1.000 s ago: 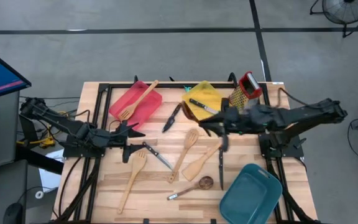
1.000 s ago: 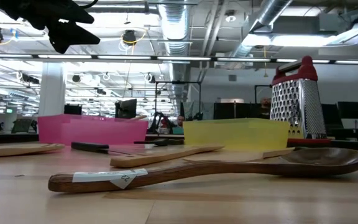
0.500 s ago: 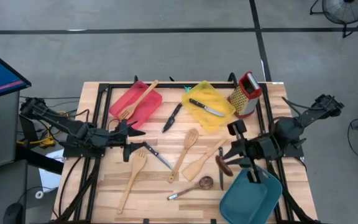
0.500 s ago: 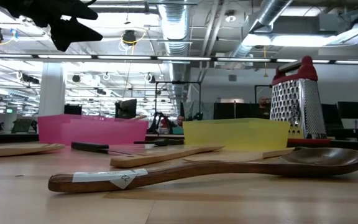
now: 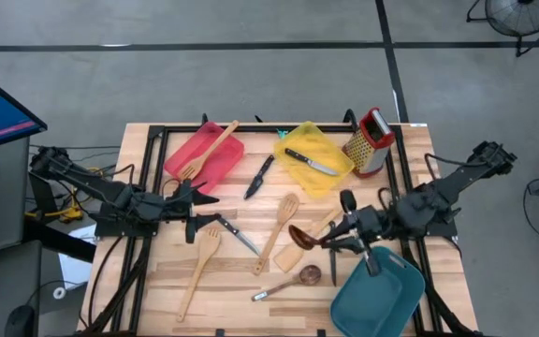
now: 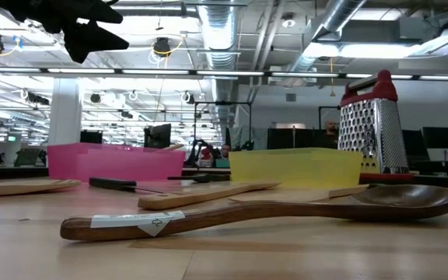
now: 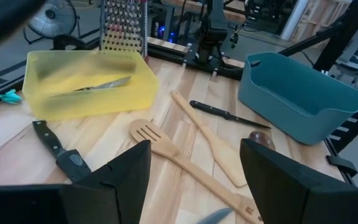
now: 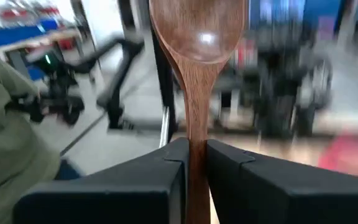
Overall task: Pick & Place Kitchen Items
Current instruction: Put the top wooden serving spoon into the blue bin
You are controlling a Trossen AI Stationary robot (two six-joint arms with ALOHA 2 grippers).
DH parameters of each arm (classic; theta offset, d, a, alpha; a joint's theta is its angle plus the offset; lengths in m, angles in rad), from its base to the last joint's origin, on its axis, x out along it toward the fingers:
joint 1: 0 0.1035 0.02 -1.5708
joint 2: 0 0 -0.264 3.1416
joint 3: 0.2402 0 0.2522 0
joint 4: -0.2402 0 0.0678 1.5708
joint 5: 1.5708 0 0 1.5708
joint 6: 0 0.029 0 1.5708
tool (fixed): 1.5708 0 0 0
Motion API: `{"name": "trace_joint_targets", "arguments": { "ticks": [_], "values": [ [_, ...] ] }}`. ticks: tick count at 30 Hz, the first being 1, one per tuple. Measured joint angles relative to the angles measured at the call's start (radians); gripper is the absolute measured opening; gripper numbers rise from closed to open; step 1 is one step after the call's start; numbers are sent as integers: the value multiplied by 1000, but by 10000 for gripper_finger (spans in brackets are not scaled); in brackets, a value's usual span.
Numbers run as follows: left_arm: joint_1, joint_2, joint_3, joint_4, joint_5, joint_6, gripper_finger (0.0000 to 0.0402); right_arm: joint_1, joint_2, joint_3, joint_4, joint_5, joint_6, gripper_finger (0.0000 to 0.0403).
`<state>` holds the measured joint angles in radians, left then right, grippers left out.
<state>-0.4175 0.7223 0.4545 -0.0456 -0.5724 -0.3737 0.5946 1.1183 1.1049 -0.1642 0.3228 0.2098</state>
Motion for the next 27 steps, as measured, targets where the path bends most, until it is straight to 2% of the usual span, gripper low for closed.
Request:
{"name": "trace_joint_targets", "arguments": {
  "ticks": [8,16,19,27],
  "values": [
    [0,0,0,2,-5,3,227,101,18,0,-328,21,472,35],
    [0,0,0,3,-8,3,227,265,56,-1,-683,-11,953,35],
    [0,0,0,4,-29,3,227,304,103,1,-739,-53,992,35],
    [0,0,0,4,-49,3,227,323,227,0,-764,-340,988,44]
  ]
}}
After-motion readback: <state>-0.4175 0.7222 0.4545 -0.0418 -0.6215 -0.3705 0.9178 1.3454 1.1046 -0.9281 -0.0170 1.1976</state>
